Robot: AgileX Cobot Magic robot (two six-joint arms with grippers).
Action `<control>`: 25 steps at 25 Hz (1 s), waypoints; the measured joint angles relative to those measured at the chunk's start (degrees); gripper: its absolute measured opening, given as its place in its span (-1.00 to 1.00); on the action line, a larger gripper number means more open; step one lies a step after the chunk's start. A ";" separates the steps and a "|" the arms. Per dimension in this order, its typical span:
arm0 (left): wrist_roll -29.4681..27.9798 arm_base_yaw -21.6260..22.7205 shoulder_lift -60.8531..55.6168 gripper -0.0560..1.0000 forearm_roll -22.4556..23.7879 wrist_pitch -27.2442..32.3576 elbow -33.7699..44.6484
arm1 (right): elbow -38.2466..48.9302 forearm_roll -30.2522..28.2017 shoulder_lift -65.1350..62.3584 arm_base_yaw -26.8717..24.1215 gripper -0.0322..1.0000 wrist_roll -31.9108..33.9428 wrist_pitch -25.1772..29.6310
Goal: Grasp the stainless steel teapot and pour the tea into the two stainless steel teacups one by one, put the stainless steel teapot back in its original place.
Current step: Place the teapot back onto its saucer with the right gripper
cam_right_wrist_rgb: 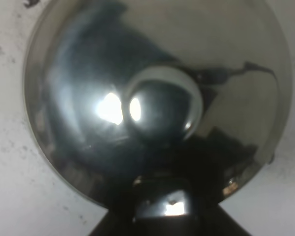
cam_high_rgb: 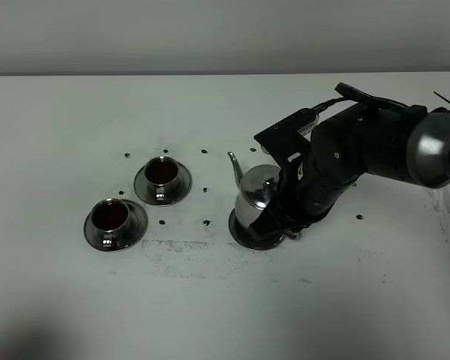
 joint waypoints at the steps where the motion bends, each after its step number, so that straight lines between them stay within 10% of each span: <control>1: 0.00 0.00 0.00 -0.08 0.00 0.00 0.00 | 0.00 0.26 0.00 0.18 -0.58 0.00 0.00; 25: 0.00 0.00 0.00 -0.08 0.00 0.00 0.00 | 0.00 -0.10 1.51 0.65 -0.58 -0.51 0.11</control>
